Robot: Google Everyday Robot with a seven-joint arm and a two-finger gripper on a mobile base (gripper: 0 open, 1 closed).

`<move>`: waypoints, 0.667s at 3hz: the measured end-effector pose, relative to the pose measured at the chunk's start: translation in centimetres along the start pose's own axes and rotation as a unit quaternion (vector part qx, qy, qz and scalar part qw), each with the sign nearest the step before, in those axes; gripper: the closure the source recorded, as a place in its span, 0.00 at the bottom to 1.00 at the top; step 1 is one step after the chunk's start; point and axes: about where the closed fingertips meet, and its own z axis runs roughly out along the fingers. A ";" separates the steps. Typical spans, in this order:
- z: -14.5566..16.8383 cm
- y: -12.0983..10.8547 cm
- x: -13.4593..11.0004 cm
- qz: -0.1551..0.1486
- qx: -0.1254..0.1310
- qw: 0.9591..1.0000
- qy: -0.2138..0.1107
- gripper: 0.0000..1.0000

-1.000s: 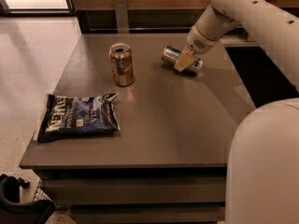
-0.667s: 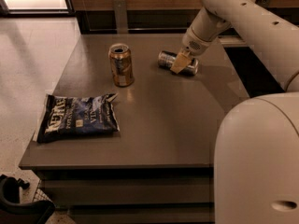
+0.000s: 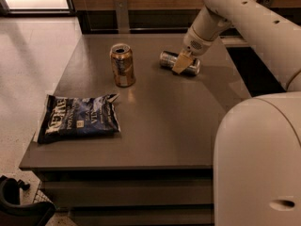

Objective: Knock redbull can over

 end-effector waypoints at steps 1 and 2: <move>-0.1 0.0 -0.1 0.000 0.000 1.000 0.000 0.20; -0.2 0.0 -0.1 0.000 -0.001 1.000 0.000 0.00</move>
Offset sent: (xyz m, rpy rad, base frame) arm 0.0000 0.0002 0.0008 0.0000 0.0005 0.0003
